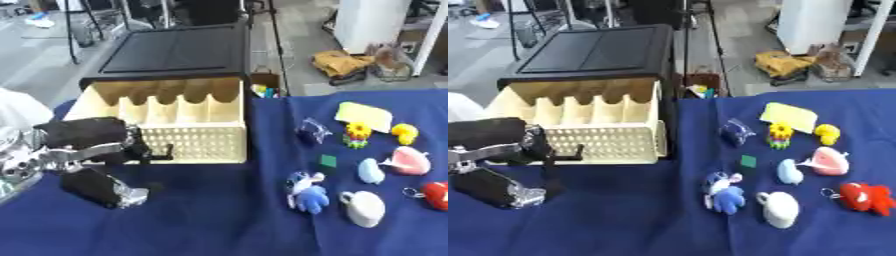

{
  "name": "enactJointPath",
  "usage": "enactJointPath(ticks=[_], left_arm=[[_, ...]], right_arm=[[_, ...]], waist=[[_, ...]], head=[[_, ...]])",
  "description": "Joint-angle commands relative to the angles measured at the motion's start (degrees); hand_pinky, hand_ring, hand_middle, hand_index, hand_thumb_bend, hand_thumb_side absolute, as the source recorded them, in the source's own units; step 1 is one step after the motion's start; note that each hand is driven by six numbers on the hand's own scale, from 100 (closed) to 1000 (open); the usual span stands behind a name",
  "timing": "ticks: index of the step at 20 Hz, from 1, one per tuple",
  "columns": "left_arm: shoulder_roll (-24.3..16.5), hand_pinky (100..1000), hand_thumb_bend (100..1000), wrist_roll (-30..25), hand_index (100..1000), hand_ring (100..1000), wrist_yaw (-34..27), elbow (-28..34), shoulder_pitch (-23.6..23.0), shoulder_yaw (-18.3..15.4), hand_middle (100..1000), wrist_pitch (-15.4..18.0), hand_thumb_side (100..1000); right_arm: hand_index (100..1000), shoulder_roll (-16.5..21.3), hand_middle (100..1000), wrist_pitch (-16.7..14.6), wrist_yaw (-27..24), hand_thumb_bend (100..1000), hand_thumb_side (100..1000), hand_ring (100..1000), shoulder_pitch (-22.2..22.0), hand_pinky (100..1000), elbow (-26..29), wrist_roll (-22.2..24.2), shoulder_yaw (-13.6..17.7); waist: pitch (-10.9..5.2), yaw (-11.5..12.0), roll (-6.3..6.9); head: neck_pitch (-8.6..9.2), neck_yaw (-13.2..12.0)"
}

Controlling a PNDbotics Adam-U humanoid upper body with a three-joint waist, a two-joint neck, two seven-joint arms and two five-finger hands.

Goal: Pick up objects from table and place into drawer.

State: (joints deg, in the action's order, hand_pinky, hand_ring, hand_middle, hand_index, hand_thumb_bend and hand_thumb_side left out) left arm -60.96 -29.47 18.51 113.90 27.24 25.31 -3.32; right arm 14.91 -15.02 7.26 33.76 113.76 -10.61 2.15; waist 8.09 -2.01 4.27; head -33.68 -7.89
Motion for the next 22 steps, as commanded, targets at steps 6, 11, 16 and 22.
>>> enactJointPath(ticks=[6,11,16,22], left_arm=[[-1.0,100,282,-0.4,505,109,0.4,0.7,0.9,0.1,149,1.4,746],[-0.7,100,276,-0.6,500,110,0.5,0.7,1.5,0.9,149,3.0,750],[-0.5,100,272,-0.3,499,112,0.8,0.7,1.7,1.2,149,3.9,752],[-0.3,100,268,-0.2,497,113,1.1,0.7,1.8,1.5,149,4.7,753]], right_arm=[[744,1.0,723,0.1,-0.5,248,965,815,0.7,740,0.8,-0.2,0.4],[744,1.0,723,0.2,-0.5,248,964,814,0.7,740,0.8,-0.2,0.3],[744,1.0,723,0.2,-0.6,245,961,814,0.7,740,0.8,-0.2,0.4],[744,1.1,723,0.2,-0.6,244,959,814,0.7,741,0.8,-0.3,0.4]], waist=[[-0.85,0.1,-0.14],[-0.81,0.1,-0.12],[-0.83,0.2,-0.09],[-0.83,0.2,-0.15]], head=[[-0.18,-0.1],[-0.23,-0.1],[-0.23,-0.1],[-0.01,-0.1]])
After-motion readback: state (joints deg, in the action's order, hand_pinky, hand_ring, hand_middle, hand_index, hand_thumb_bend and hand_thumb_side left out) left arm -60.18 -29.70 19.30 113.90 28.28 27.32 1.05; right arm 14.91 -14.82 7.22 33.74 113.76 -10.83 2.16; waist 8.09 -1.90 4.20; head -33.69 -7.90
